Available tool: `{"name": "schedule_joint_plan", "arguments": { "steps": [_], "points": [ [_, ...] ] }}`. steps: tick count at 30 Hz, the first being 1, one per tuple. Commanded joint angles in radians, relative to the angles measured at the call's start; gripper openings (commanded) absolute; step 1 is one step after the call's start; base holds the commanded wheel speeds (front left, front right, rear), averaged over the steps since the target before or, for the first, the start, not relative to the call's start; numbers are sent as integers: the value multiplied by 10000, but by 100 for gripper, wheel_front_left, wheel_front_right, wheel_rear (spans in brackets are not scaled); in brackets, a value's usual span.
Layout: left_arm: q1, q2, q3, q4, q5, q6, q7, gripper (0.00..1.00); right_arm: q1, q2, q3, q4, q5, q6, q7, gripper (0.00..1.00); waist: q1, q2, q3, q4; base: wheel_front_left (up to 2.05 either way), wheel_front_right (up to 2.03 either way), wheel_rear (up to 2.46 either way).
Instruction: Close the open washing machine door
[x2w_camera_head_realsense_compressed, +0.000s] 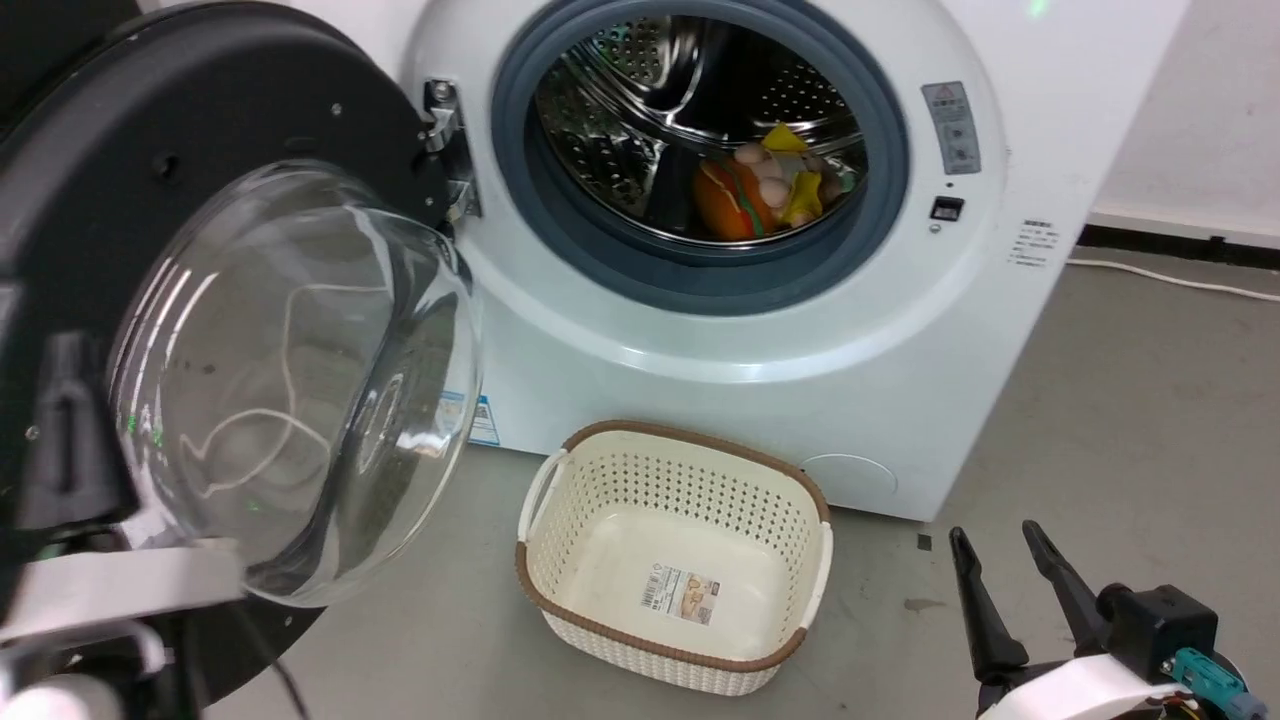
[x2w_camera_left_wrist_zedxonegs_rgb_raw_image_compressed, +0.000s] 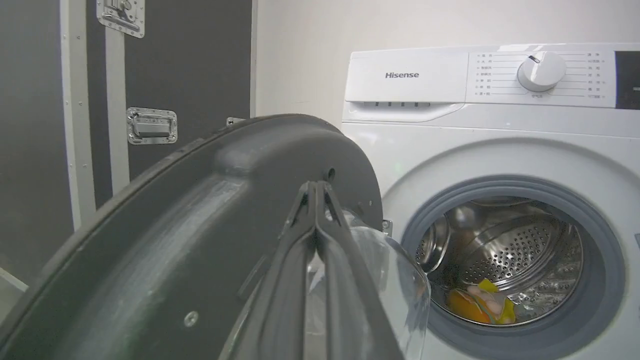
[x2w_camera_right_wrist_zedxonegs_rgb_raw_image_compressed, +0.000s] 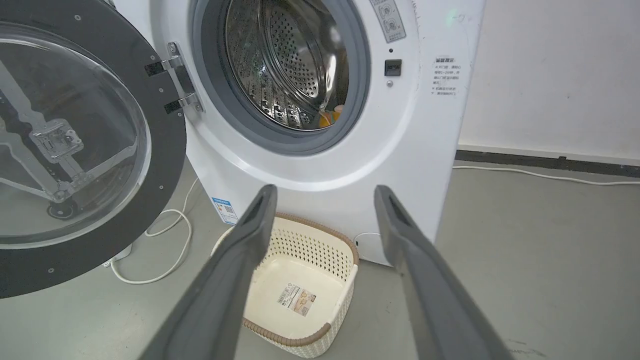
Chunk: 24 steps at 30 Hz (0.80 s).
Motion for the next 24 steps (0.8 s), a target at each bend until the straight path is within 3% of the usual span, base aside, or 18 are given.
{"name": "schedule_joint_plan", "arguments": {
  "steps": [1, 9, 13, 18, 24],
  "points": [
    [-125, 117, 398, -202, -150, 87, -97, 0, 136, 2, 13, 73, 145, 5, -103, 100, 0, 0, 6, 113, 0, 0, 0],
    [4, 288, 1813, -192, -694, 198, -212, 0, 170, 2, -3, 173, 331, 6, -249, 100, 0, 0, 103, 534, 0, 0, 0],
    [111, 665, 2649, 530, -1009, 136, -191, 0, 114, 2, -45, 218, 393, 6, -354, 100, 0, 0, 308, 821, 0, 0, 0],
    [117, 1100, 2966, 1402, -1247, -86, -152, 0, 64, 2, -111, 239, 393, 6, -384, 100, 0, 0, 525, 1060, 0, 0, 0],
    [71, 2059, 2740, 2920, -1524, -503, 337, 0, 2, 2, -152, 155, 392, 7, -322, 100, 0, 0, 844, 1355, 0, 0, 0]
  ]
}}
